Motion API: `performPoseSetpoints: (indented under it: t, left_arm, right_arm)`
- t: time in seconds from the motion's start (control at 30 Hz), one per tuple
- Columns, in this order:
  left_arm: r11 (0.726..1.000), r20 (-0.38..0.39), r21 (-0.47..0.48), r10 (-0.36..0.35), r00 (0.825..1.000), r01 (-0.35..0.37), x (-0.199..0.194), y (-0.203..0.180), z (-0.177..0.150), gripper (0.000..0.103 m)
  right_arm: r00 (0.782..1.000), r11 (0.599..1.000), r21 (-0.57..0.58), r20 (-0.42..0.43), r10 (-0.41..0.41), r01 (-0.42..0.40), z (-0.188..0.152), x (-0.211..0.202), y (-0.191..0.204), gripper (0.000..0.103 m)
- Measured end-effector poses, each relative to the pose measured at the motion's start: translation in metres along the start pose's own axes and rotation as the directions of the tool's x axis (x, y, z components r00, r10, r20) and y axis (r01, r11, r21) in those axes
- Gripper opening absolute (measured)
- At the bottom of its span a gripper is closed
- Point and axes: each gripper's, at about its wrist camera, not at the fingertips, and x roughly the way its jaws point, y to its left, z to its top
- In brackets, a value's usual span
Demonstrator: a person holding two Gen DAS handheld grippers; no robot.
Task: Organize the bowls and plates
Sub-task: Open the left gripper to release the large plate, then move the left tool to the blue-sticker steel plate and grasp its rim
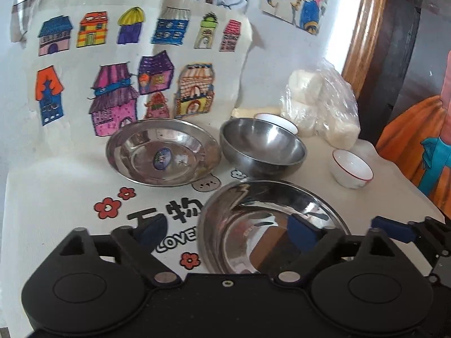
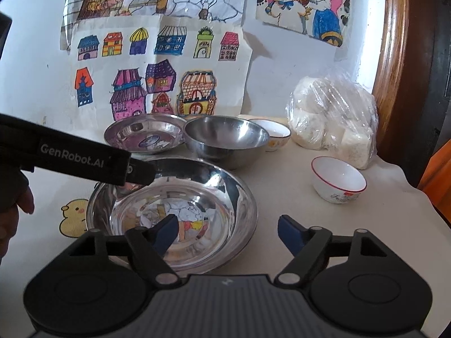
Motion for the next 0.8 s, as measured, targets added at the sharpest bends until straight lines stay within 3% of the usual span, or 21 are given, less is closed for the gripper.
performPoseSetpoints:
  t: [0.03,0.27,0.5,0.6,0.8]
  left_arm:
    - [1.000,0.007,-0.008,0.006,1.000,-0.006,-0.002,0.003,0.000,0.102]
    - [0.993,0.020,-0.089,0.076,0.997,-0.074,-0.005,0.039,0.010,0.102]
    - [0.969,0.017,-0.183,0.169,0.985,-0.163,0.002,0.081,0.026,0.102]
    - [0.959,0.007,-0.220,0.185,0.983,-0.179,0.011,0.101,0.036,0.102]
    - [0.957,-0.026,-0.251,0.145,0.989,-0.146,0.041,0.140,0.058,0.102]
  right_arm:
    - [1.000,1.000,0.004,0.007,-0.002,0.002,0.000,-0.002,-0.001,0.087]
    - [0.998,0.999,0.037,0.053,0.022,-0.024,0.004,-0.009,-0.010,0.098]
    - [0.987,0.989,0.076,0.103,0.123,-0.131,0.036,-0.007,-0.021,0.100]
    - [0.973,0.968,0.122,0.103,0.207,-0.219,0.054,-0.002,-0.026,0.100]
    - [0.917,0.880,0.264,0.052,0.395,-0.394,0.085,0.032,-0.031,0.100]
